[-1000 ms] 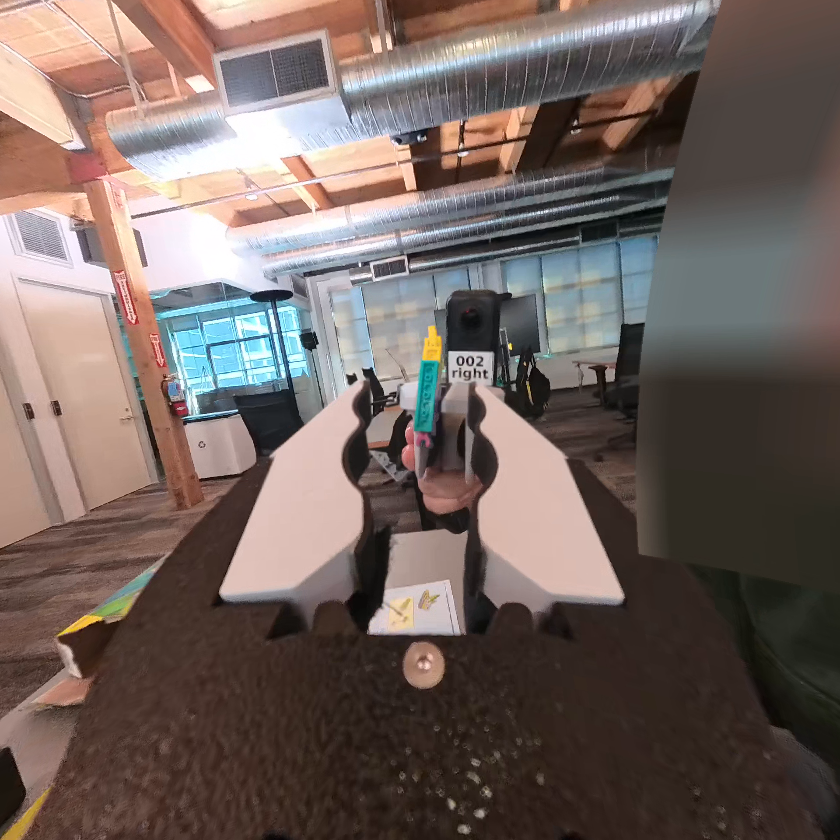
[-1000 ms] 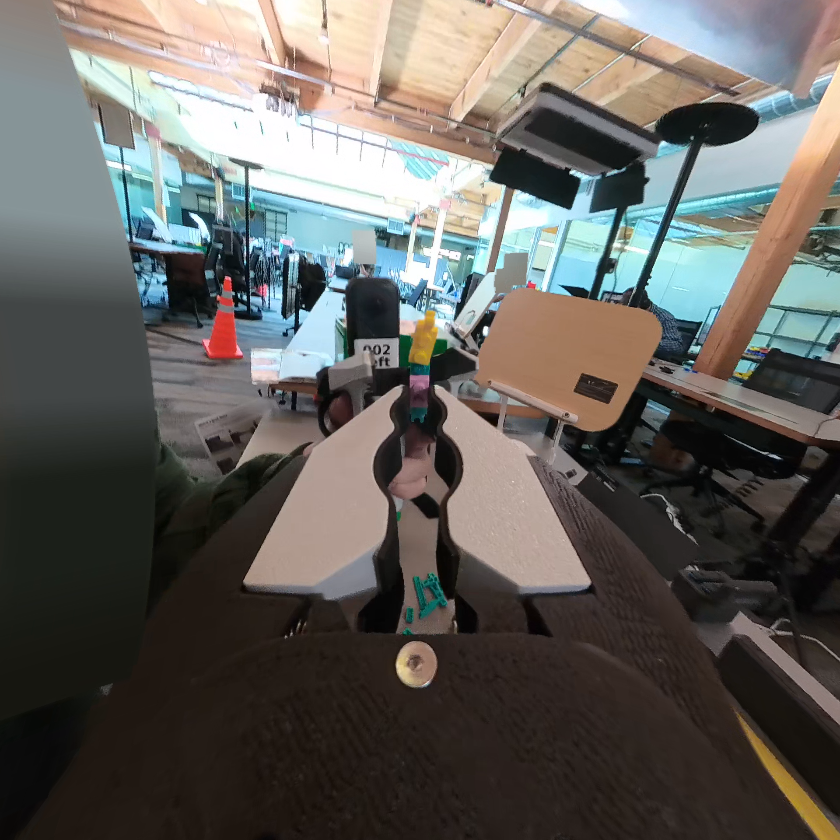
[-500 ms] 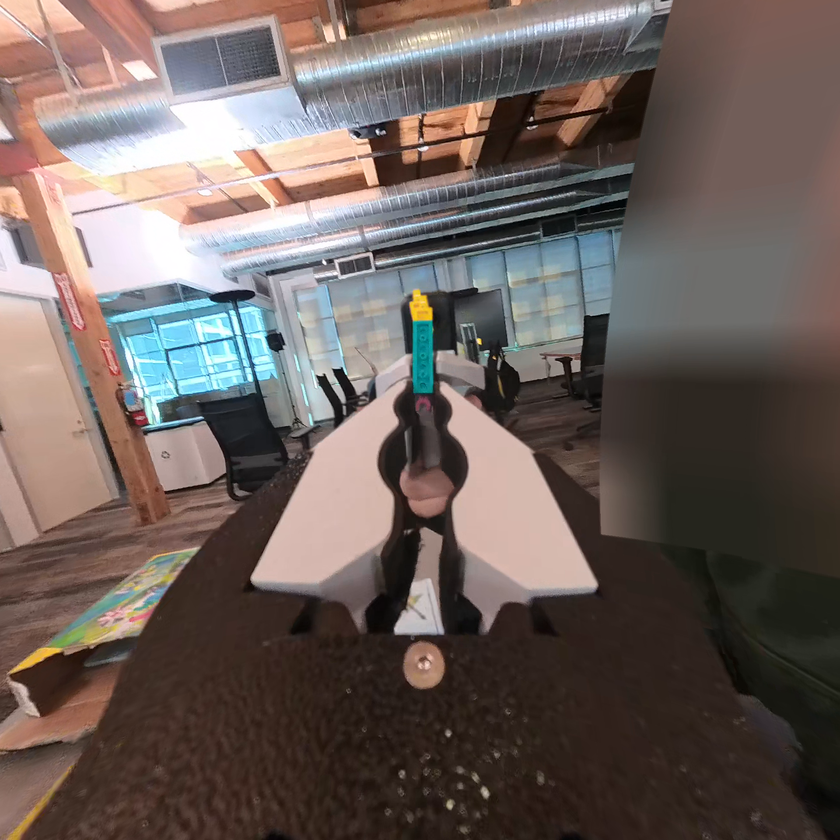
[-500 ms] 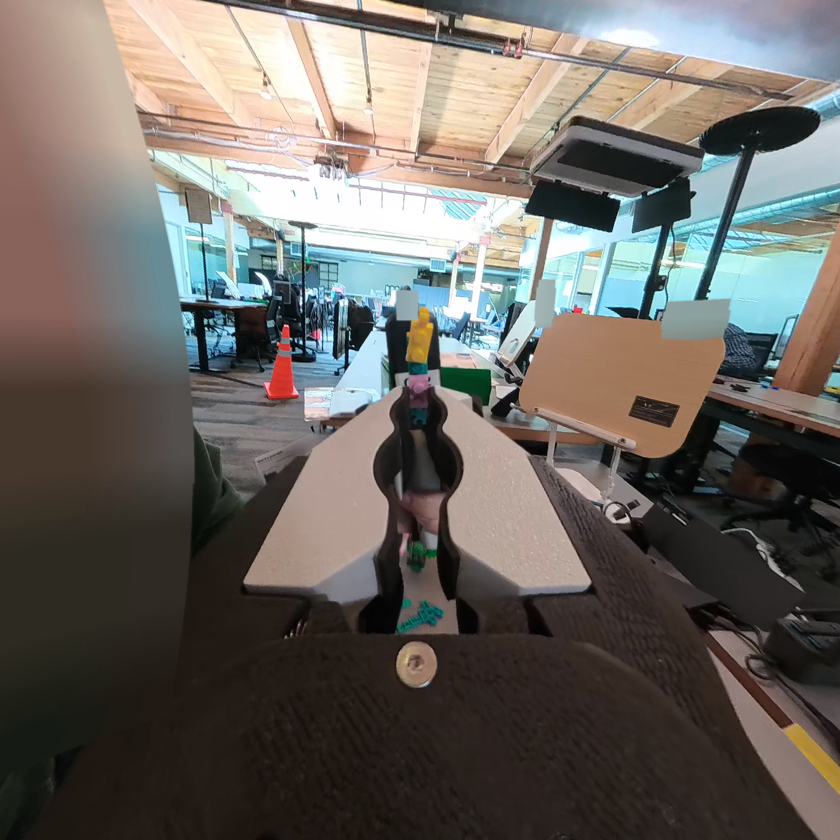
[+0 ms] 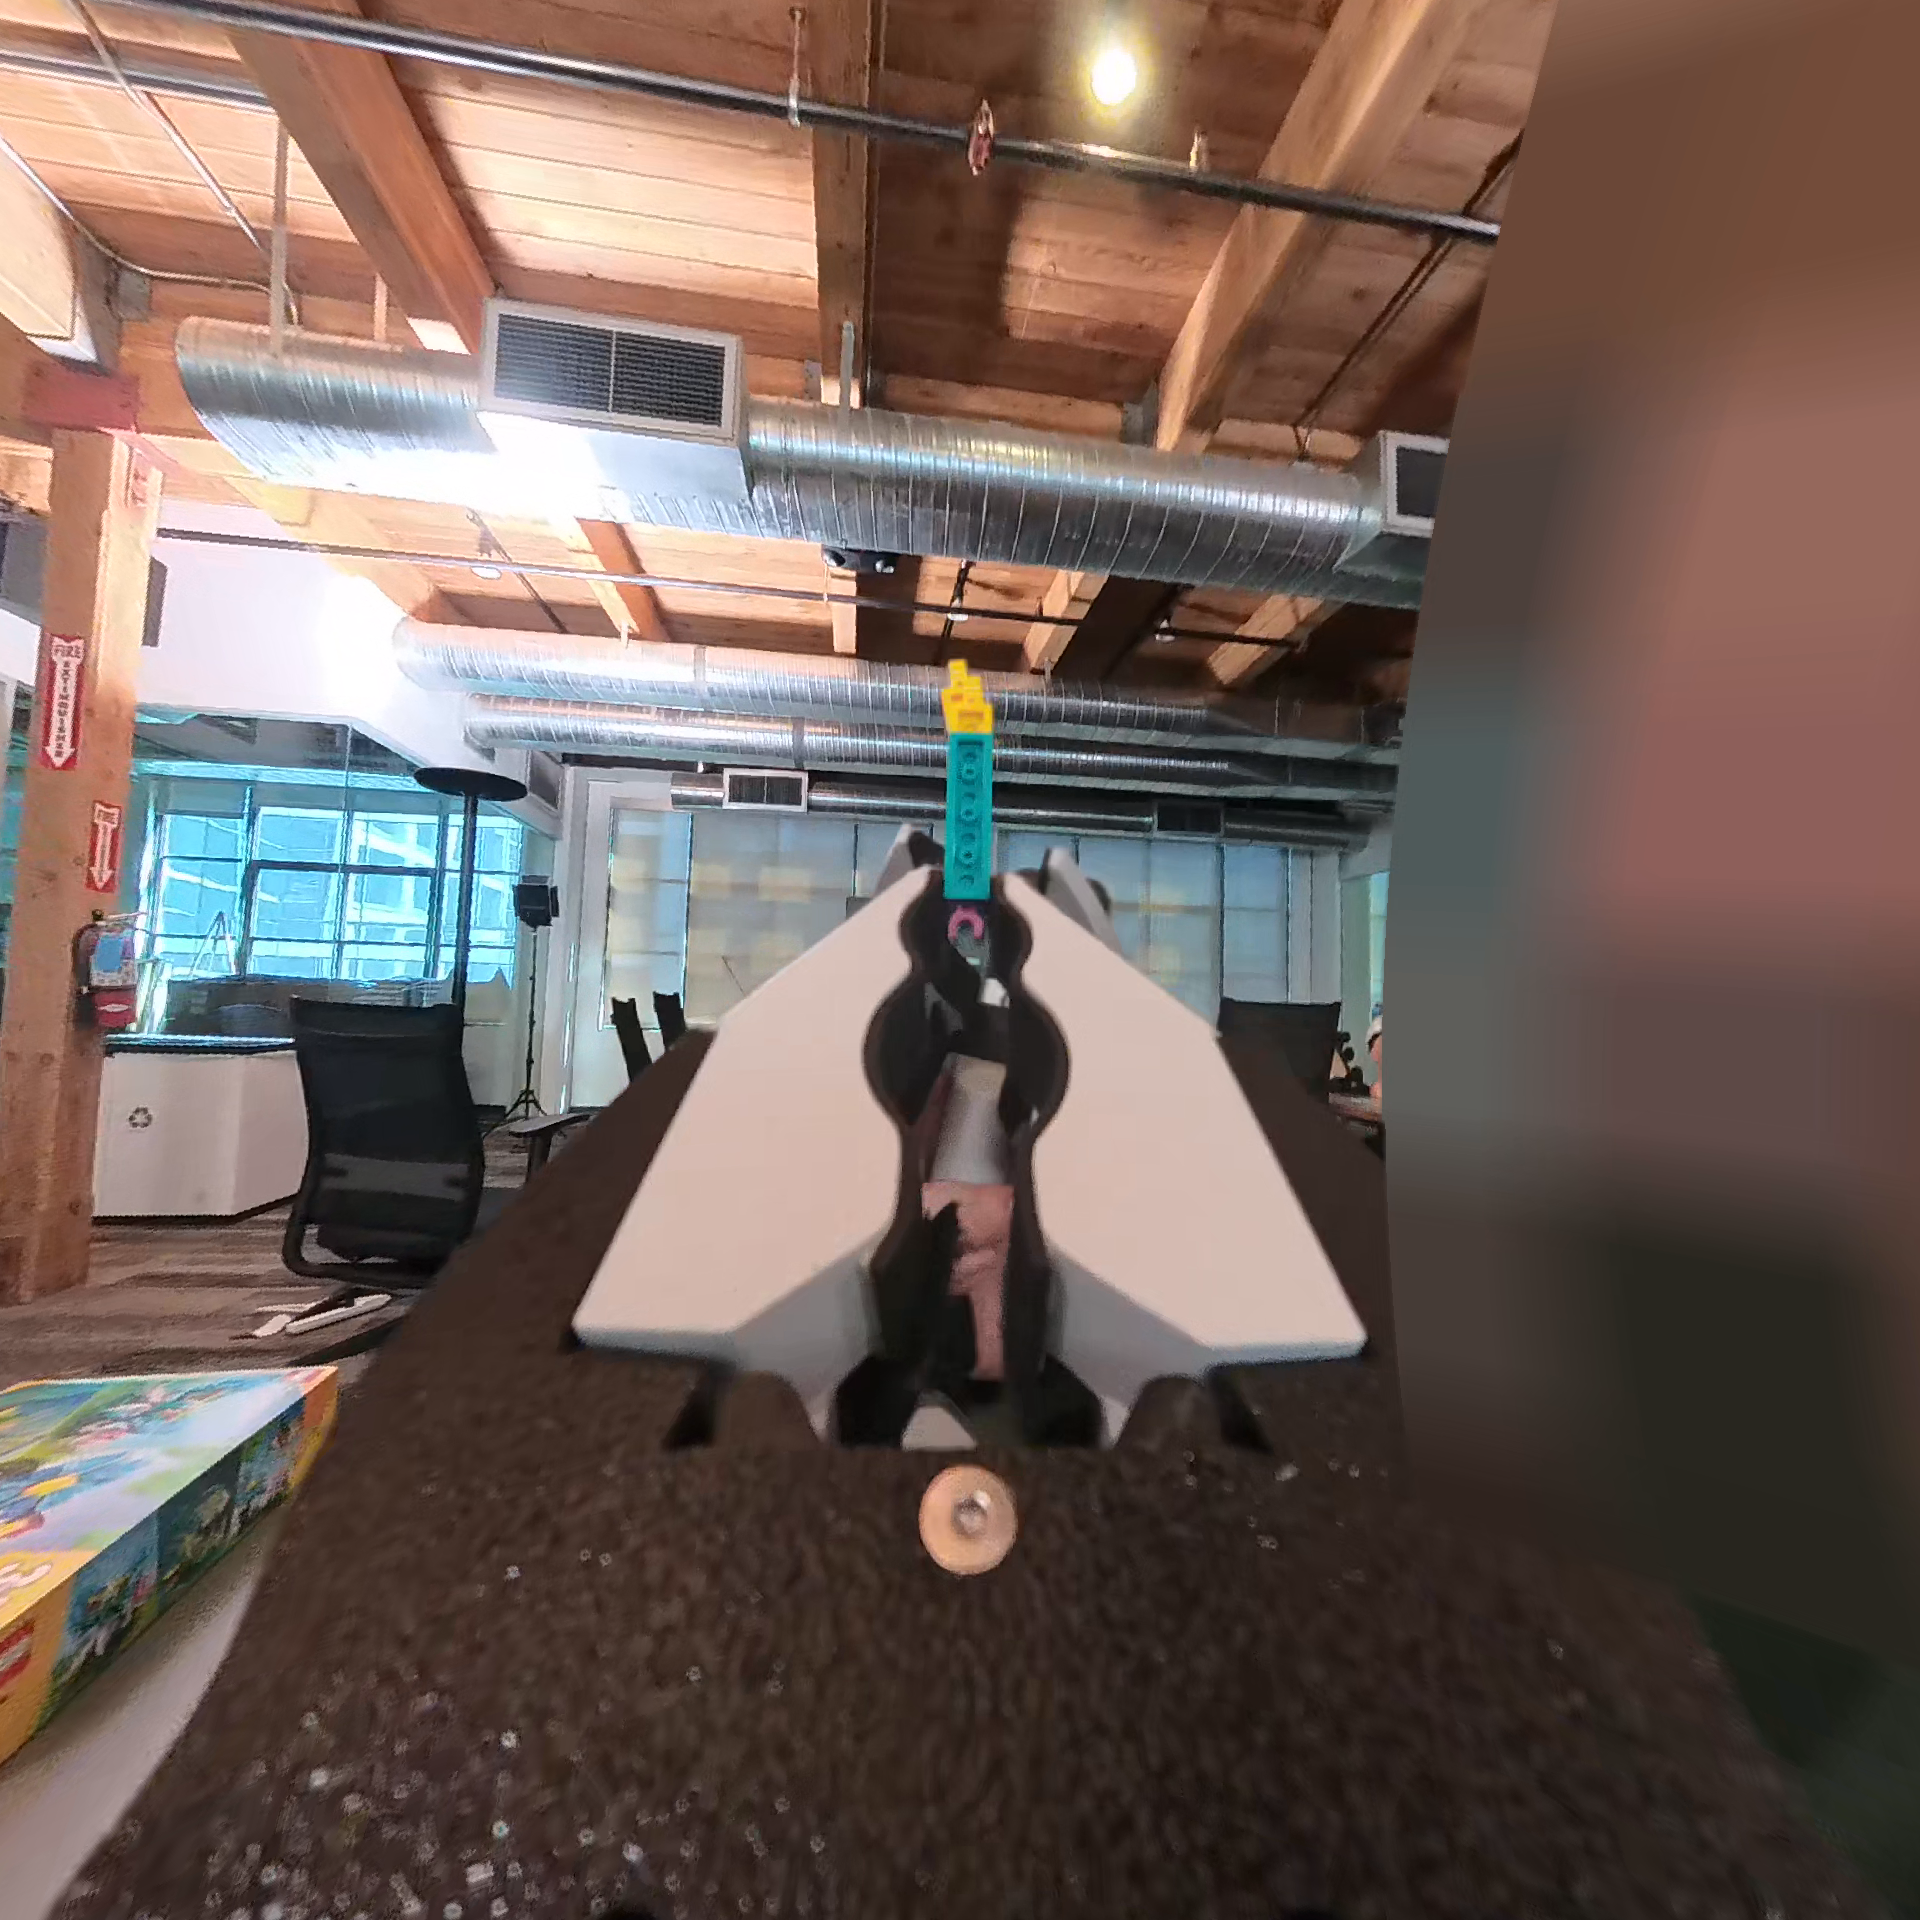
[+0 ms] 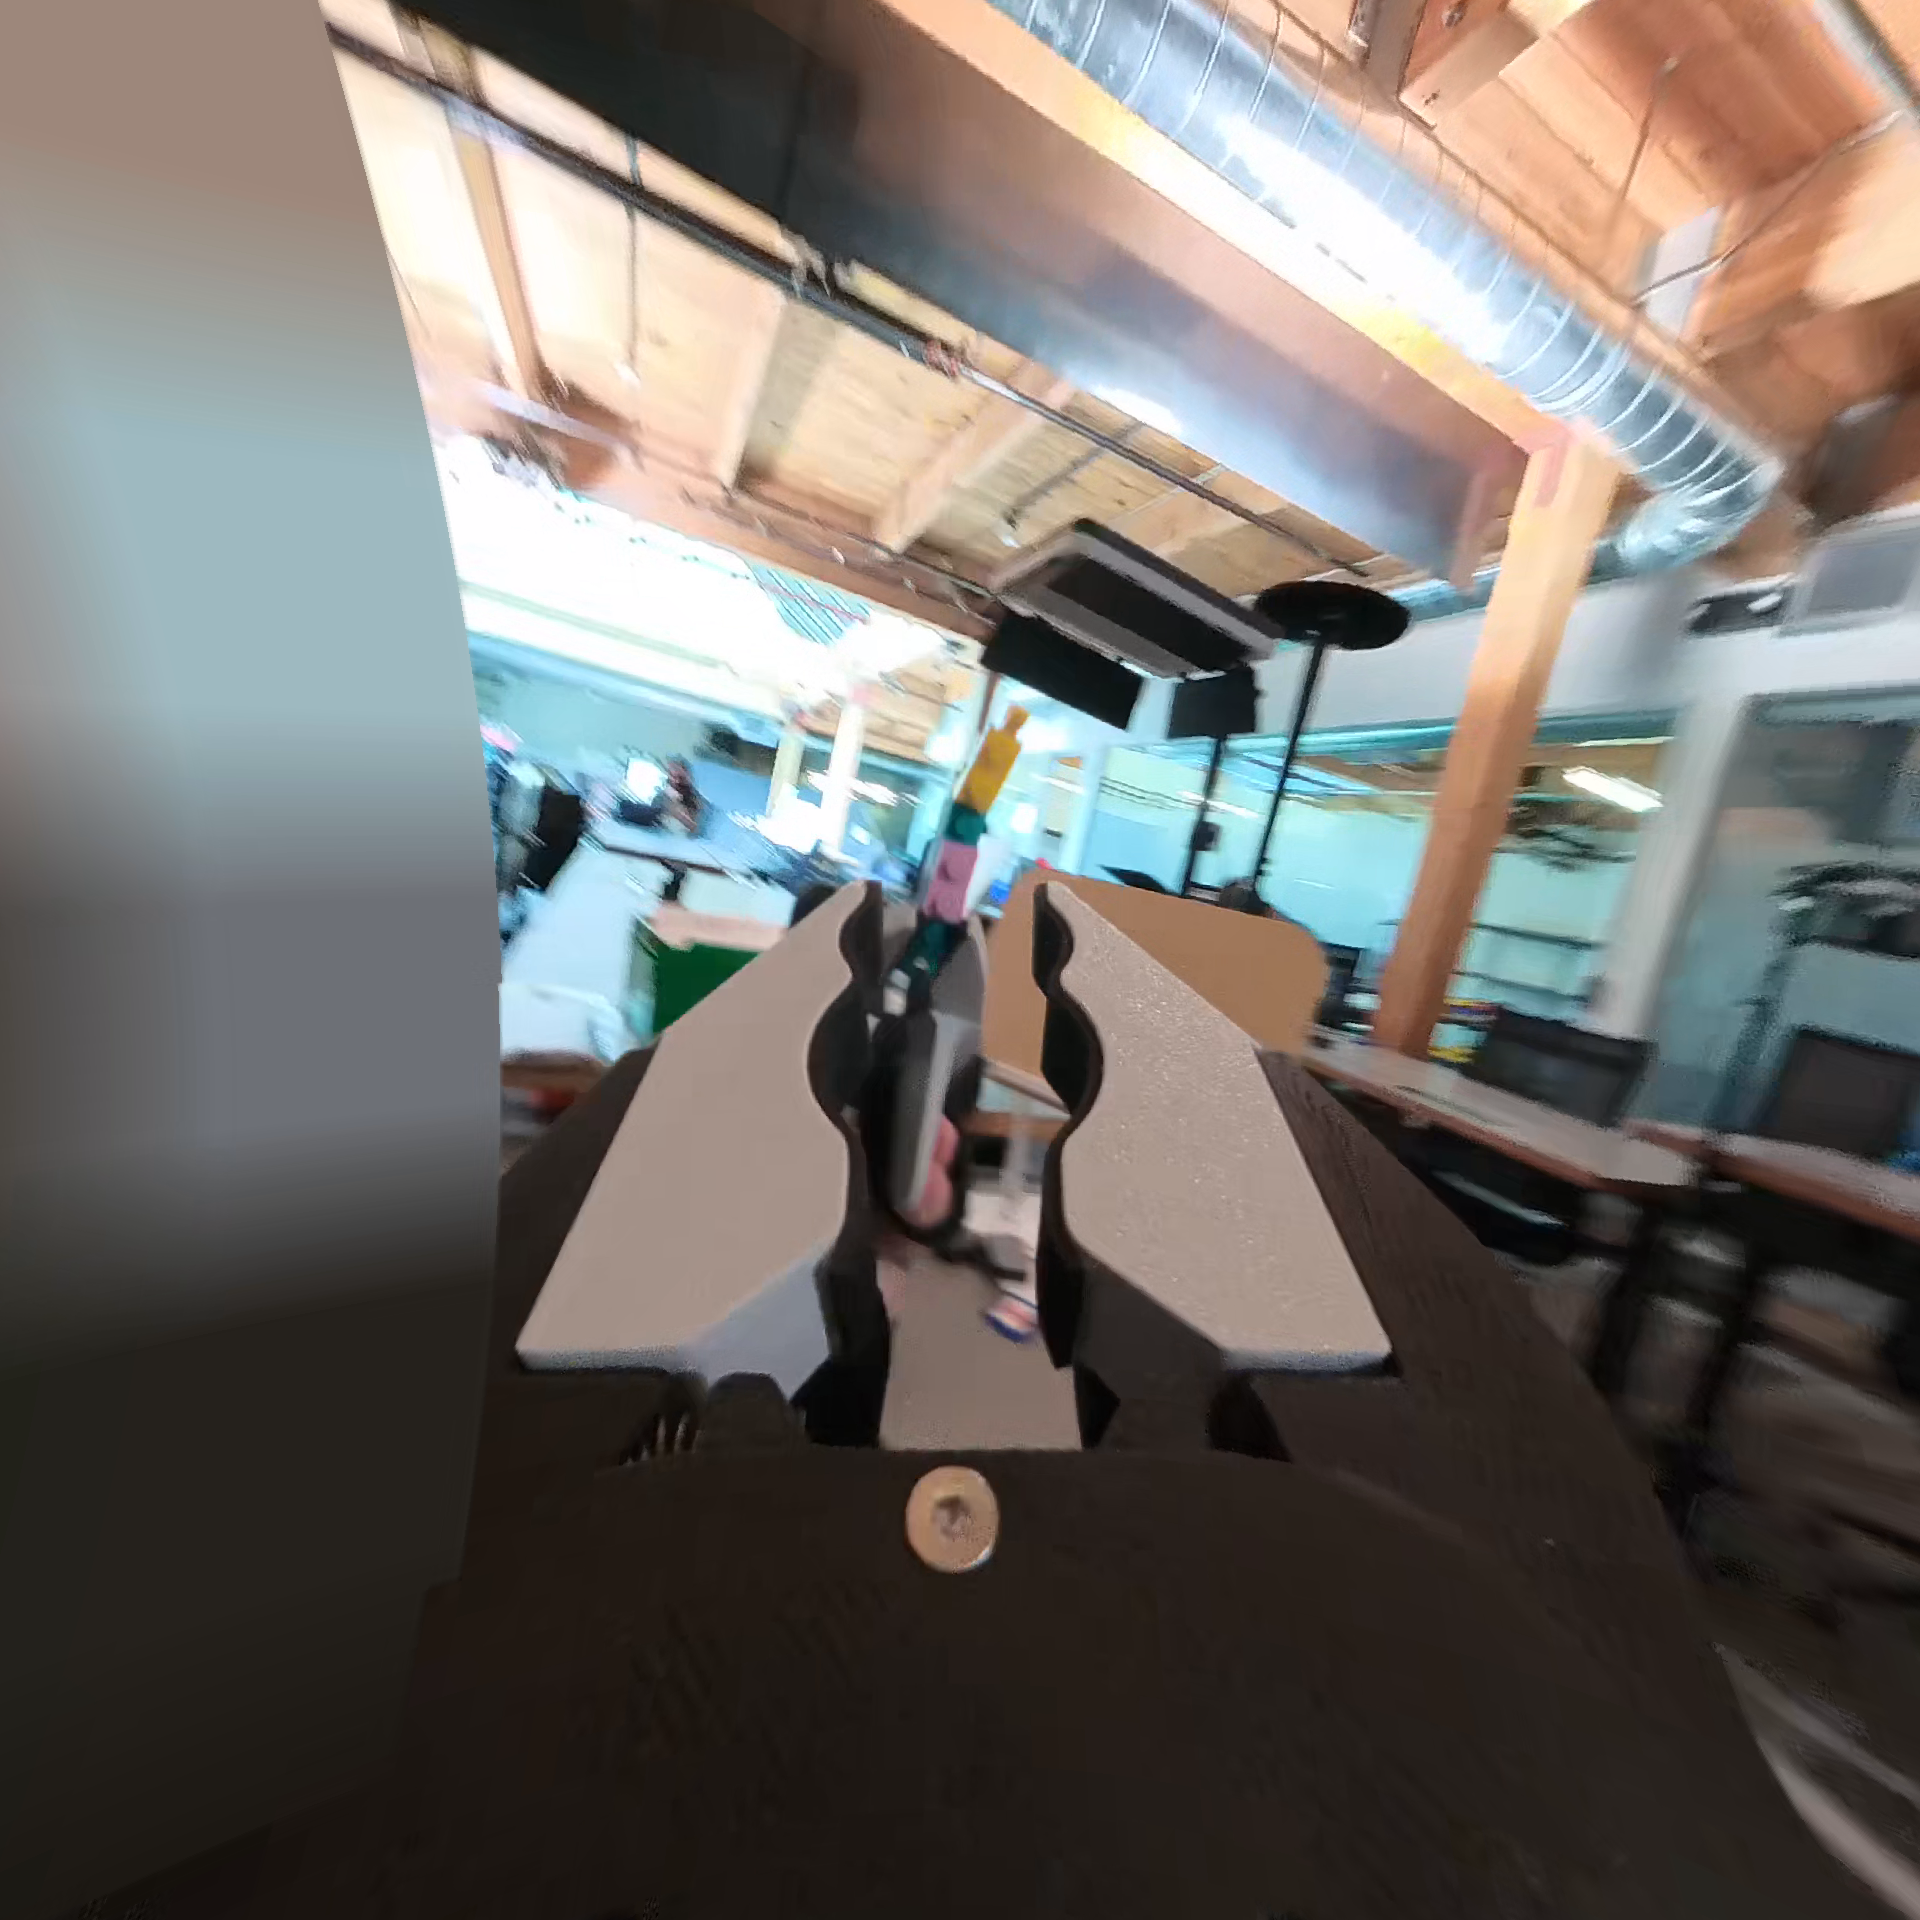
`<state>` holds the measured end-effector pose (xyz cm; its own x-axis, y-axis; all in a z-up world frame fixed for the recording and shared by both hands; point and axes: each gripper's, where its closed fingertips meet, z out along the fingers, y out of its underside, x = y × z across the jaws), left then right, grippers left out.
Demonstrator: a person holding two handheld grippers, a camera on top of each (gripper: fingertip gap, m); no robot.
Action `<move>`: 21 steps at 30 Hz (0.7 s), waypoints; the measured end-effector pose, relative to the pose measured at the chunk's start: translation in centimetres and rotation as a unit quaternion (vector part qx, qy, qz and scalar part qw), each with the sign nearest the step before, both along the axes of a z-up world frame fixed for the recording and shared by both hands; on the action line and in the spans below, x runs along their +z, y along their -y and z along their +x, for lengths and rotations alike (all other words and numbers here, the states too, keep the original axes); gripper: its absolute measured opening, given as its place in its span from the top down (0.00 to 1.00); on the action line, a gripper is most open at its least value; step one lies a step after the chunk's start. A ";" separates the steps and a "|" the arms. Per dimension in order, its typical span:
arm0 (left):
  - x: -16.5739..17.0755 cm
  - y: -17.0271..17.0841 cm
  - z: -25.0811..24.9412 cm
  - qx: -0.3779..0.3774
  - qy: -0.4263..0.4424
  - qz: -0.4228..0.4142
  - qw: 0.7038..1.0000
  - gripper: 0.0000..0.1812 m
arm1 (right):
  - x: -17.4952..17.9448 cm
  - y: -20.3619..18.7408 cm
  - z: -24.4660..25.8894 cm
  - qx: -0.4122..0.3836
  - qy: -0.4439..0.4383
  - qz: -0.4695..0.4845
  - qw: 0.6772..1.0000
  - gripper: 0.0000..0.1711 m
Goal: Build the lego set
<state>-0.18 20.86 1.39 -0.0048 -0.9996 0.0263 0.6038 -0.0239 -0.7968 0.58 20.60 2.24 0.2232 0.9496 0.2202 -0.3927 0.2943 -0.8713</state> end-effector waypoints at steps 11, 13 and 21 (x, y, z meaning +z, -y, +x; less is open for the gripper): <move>-0.2 1.0 0.9 0.010 -0.017 0.041 0.999 0.97 | -0.2 0.6 -0.2 0.090 0.002 -0.073 0.993 0.96; -0.3 1.0 1.0 0.012 -0.021 0.045 0.999 0.97 | -0.1 0.8 -0.2 0.101 -0.001 -0.074 0.992 0.95; -0.3 1.1 1.0 0.018 -0.017 0.050 0.998 0.97 | -0.4 0.9 -0.4 0.113 0.010 -0.082 0.990 0.96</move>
